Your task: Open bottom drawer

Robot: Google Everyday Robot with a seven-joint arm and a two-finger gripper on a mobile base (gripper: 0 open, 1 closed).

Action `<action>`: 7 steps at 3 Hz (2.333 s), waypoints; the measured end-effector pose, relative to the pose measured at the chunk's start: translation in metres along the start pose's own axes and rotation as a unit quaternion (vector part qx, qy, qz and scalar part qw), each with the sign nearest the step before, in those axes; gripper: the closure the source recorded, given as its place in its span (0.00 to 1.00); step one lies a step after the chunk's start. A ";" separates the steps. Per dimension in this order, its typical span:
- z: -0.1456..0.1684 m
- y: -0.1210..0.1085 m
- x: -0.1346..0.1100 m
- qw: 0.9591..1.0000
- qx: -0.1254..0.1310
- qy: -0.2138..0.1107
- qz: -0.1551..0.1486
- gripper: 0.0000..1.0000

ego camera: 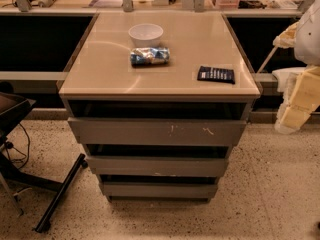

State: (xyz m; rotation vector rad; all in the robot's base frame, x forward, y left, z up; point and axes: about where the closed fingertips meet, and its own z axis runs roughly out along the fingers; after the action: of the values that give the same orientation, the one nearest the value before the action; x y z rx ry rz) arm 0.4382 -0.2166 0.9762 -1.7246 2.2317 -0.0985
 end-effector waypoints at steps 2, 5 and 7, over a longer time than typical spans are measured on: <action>0.012 0.008 -0.002 1.000 0.002 -0.011 -0.009 0.00; 0.214 0.118 -0.029 0.992 -0.077 -0.097 0.030 0.00; 0.430 0.203 0.006 0.978 -0.173 -0.065 0.101 0.00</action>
Offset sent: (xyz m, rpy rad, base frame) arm -0.0095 0.0125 -0.0389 0.0380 -0.0135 0.0576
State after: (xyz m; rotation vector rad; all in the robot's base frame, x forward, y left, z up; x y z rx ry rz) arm 0.3725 -0.1083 0.5182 -1.5936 2.4154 0.4620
